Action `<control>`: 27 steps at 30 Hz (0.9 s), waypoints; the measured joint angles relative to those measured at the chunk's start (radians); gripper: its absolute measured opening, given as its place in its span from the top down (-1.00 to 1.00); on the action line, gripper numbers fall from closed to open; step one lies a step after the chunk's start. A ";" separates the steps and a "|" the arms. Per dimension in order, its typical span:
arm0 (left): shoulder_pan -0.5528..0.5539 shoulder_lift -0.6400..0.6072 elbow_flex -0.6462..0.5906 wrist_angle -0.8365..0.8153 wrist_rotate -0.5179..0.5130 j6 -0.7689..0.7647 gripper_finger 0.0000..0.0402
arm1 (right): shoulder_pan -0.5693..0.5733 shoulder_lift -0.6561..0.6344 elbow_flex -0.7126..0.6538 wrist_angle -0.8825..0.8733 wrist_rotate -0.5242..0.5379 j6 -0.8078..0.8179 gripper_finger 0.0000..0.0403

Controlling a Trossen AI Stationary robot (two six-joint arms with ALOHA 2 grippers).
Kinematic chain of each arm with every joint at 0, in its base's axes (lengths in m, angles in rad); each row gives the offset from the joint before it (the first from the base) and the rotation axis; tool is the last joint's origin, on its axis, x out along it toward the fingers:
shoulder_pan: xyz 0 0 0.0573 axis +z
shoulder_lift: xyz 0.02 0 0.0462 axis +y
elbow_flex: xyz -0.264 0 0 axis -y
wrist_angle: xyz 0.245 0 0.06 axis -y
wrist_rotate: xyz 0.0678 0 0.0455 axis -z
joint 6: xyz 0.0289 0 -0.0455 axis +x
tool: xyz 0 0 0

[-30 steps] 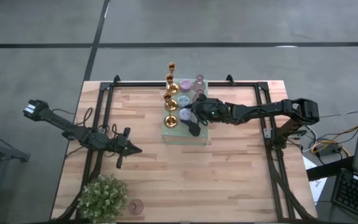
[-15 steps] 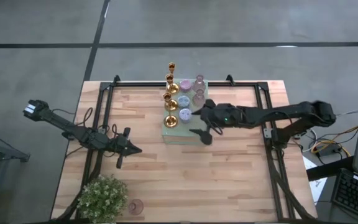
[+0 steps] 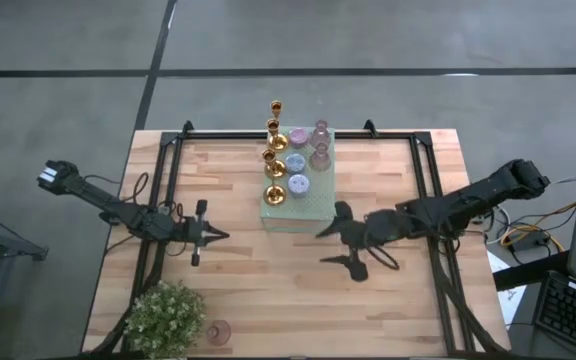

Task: Pick & Place candle stick holders
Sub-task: Move the pink glass candle holder to the center of the table

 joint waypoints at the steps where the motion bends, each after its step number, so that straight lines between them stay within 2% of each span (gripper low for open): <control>1: 0.000 0.000 0.000 0.002 0.000 0.004 0.93 | 0.013 0.005 0.000 0.001 0.001 0.004 -0.23; 6: 0.000 0.001 0.000 0.150 0.039 -0.159 0.94 | 0.050 0.025 -0.001 0.002 0.007 0.018 0.26; 12: 0.000 0.002 0.000 0.406 0.042 -0.255 0.94 | 0.080 0.068 -0.004 0.021 0.029 0.018 0.88; 19: 0.001 0.001 0.005 0.577 0.013 -0.388 0.94 | 0.090 0.099 -0.019 0.054 0.036 0.030 0.95; 23: 0.001 0.021 0.072 0.498 0.053 -0.440 0.94 | 0.092 0.105 -0.042 0.071 0.055 0.030 0.96; 27: 0.000 0.113 0.194 0.309 0.052 -0.505 0.85 | 0.092 0.093 -0.075 0.106 0.055 0.030 0.96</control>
